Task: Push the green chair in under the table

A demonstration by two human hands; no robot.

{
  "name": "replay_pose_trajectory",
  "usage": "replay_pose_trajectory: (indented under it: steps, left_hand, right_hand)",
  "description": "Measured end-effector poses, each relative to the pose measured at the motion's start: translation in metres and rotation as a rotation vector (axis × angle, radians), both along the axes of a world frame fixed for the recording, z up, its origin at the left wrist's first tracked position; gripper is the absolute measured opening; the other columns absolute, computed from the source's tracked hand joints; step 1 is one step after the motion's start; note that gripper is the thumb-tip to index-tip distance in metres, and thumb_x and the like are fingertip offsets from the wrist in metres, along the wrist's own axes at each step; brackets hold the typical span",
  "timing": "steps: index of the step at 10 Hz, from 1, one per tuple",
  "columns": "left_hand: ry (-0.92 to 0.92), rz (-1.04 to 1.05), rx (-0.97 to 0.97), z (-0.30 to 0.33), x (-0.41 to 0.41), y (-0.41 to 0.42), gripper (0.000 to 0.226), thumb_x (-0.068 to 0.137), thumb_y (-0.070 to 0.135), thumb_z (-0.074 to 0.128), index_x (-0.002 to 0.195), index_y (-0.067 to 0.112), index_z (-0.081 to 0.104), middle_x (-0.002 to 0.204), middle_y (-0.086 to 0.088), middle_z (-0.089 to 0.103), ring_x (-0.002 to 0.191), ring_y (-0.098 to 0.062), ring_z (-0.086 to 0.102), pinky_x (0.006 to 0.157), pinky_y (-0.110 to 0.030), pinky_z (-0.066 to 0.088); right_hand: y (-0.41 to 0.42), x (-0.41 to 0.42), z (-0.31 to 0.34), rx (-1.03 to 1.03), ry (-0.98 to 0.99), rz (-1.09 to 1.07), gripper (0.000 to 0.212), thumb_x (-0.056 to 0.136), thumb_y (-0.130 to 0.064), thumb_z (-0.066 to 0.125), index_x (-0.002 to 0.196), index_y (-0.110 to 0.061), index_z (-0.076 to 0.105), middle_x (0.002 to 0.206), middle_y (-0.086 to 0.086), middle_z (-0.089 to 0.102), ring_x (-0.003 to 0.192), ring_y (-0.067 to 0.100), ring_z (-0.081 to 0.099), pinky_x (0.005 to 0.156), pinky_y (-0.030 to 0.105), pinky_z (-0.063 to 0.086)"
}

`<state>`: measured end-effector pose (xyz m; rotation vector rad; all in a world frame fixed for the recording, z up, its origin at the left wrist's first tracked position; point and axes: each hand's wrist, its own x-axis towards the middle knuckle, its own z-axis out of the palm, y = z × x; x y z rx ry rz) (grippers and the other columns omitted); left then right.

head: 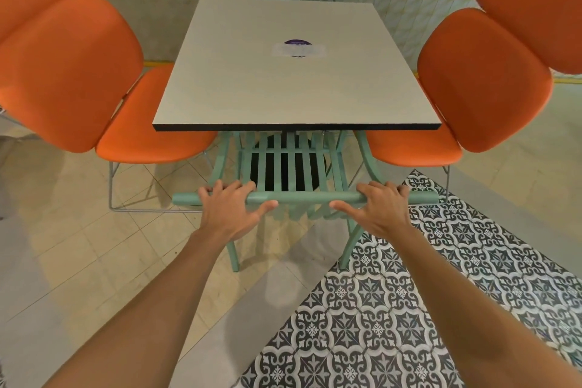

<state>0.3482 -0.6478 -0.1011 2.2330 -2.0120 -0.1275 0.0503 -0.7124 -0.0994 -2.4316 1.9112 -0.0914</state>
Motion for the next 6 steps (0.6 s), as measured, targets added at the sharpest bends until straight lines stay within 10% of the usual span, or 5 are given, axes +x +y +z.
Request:
replay_pose_trajectory:
  steps: [6]
  left_hand:
    - [0.114, 0.058, -0.077, 0.049, -0.003, -0.012, 0.074, 0.072, 0.087, 0.030, 0.114, 0.031, 0.055, 0.121, -0.005, 0.062, 0.111, -0.031, 0.053, 0.097, -0.050, 0.033]
  right_hand:
    - [0.002, 0.011, 0.044, -0.021, -0.273, -0.025, 0.068, 0.084, -0.074, 0.042, 0.120, -0.018, 0.056, 0.124, 0.007, 0.059, 0.114, 0.025, 0.051, 0.105, 0.052, 0.033]
